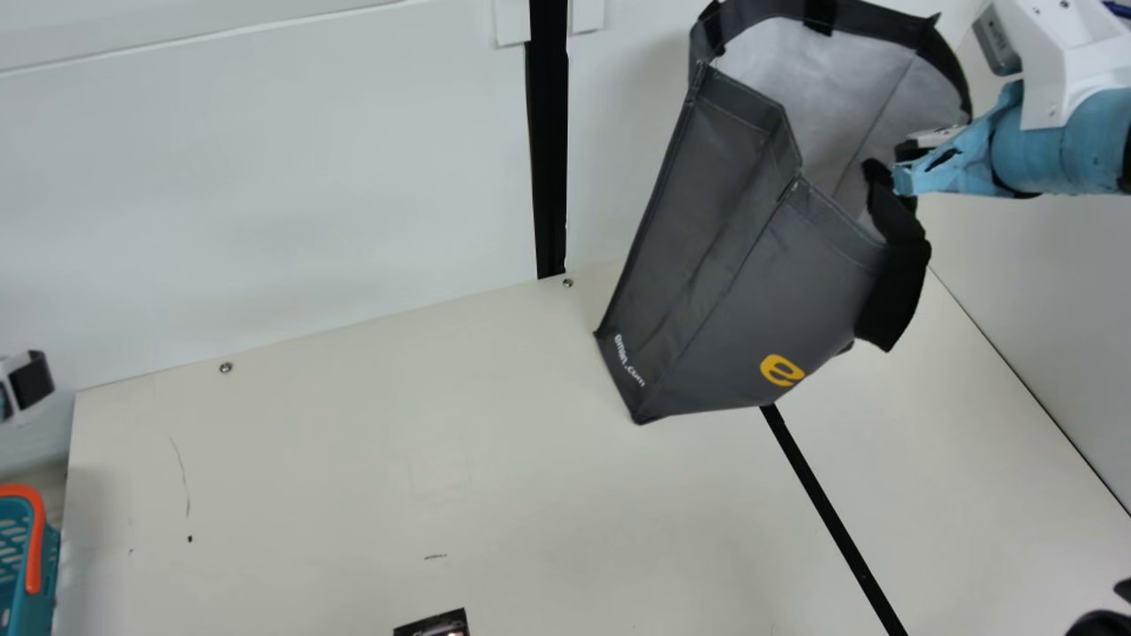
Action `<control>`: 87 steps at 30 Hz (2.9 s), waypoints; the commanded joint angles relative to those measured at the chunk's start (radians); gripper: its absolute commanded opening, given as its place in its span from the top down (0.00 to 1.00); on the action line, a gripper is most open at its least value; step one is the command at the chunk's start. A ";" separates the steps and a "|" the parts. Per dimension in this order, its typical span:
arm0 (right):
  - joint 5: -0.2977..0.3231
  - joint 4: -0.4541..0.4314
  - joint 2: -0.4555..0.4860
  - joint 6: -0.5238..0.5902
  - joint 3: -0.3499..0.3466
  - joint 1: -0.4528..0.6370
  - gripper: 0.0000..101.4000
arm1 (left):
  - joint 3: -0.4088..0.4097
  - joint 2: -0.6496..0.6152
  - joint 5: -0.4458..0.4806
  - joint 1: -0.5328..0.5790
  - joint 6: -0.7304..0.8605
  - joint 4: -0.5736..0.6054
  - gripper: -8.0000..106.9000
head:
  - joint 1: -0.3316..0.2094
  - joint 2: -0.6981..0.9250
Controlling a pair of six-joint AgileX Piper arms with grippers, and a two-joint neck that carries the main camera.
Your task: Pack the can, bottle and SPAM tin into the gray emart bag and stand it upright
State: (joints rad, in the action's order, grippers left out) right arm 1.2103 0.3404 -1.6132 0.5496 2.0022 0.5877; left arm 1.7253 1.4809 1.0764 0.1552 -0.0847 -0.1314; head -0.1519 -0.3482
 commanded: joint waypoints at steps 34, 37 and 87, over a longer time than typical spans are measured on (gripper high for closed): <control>0.010 -0.134 -0.140 0.013 0.169 0.212 0.97 | 0.000 0.000 0.000 0.000 0.000 0.000 0.15 | -0.023 -0.001; 0.010 -0.124 -0.143 0.012 0.172 0.218 0.87 | 0.000 0.000 0.000 0.000 0.000 0.000 0.15 | -0.023 -0.001; 0.010 0.226 -0.061 0.142 0.304 0.097 0.06 | 0.000 0.000 0.000 0.000 0.000 0.000 0.15 | -0.023 -0.001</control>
State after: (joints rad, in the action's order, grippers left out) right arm 1.2204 0.5572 -1.6777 0.6889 2.3148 0.6957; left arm 1.7253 1.4809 1.0764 0.1552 -0.0847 -0.1314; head -0.1519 -0.3482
